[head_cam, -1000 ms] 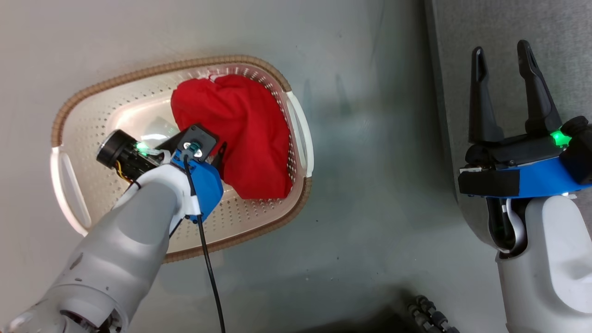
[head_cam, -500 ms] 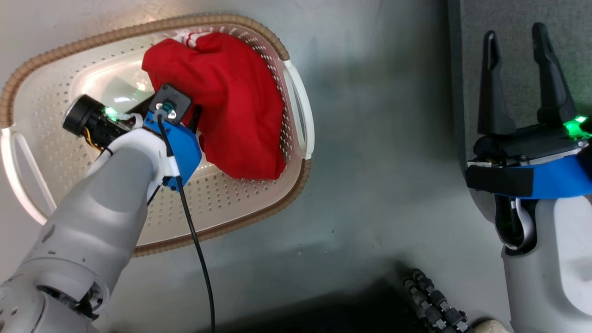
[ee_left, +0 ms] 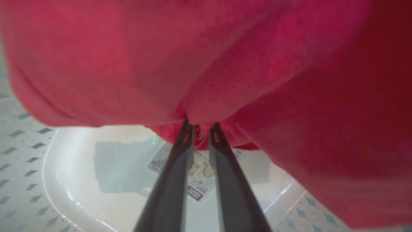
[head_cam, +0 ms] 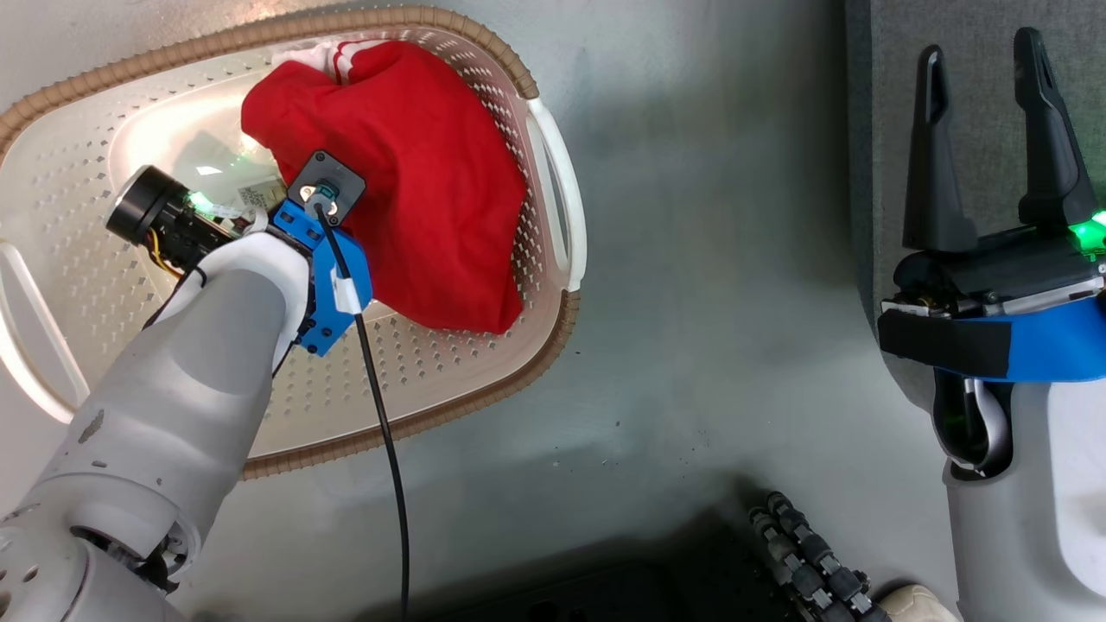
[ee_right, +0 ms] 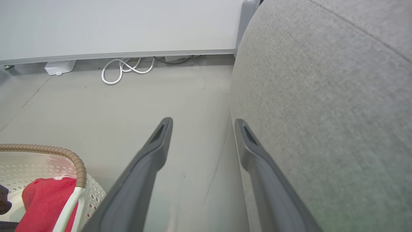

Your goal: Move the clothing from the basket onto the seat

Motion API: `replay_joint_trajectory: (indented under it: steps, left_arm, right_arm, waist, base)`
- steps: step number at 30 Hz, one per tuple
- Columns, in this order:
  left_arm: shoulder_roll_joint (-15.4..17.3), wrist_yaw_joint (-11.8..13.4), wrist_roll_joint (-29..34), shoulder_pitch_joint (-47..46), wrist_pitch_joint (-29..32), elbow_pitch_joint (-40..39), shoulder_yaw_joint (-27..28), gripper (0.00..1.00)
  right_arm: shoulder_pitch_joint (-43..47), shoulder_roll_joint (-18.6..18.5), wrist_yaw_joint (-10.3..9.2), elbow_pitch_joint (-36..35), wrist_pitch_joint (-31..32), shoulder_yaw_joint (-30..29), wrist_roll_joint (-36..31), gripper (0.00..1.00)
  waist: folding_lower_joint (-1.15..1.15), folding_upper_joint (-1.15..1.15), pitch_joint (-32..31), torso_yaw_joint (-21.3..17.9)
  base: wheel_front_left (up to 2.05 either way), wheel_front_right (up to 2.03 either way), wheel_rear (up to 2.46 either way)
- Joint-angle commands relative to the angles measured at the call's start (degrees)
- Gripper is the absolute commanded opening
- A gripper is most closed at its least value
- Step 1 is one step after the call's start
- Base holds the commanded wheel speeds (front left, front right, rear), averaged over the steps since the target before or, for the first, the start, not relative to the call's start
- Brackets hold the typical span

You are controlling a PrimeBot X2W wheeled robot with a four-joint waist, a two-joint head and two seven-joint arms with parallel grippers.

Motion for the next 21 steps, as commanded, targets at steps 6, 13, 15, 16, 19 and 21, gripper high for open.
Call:
replay_joint_trajectory:
  steps: [6,13,15,16,19,21]
  left_arm:
    - [0.1,0.0,-0.2,-0.8,0.5,0.1,-0.6,0.0]
    - [-0.9,-0.4,-0.9,-0.6,-1.4,0.1,-0.8,0.0]
    - [-1.4,-0.6,-1.6,-0.3,-2.1,0.1,-0.2,0.0]
    - [-1.4,-0.6,-1.6,-0.3,-2.1,0.1,-0.2,0.0]
    - [-2.5,-0.9,-2.0,0.5,-4.1,0.1,-0.3,0.0]
    - [-3.0,-1.0,-2.4,0.8,-5.1,0.1,-0.2,0.0]
  right_arm:
    - [0.0,-0.3,-0.03,-0.2,0.0,-0.8,-0.4,1.0]
    - [-0.3,-0.3,-0.02,0.6,0.0,-0.7,-0.4,1.0]
    - [-0.6,-0.3,-0.02,0.8,0.0,-0.7,-0.4,1.0]
    - [-0.6,-0.3,-0.02,0.8,0.0,-0.7,-0.4,1.0]
    - [-1.3,-0.3,-0.02,1.6,0.0,-0.5,-0.2,1.0]
    - [-1.3,-0.3,-0.02,2.0,0.0,-0.3,-0.1,1.0]
  waist:
    - [0.0,0.0,-0.7,0.4]
    - [0.0,0.0,-2.3,1.1]
    - [0.0,0.0,-3.0,1.4]
    - [0.0,0.0,-3.0,1.4]
    - [0.0,0.0,-5.2,2.3]
    - [0.0,0.0,-6.2,2.7]
  base:
    - [0.0,0.0,0.0]
    - [0.0,0.0,0.0]
    - [0.0,0.0,0.0]
    - [0.0,0.0,0.0]
    - [0.0,0.0,0.0]
    - [0.0,0.0,0.0]
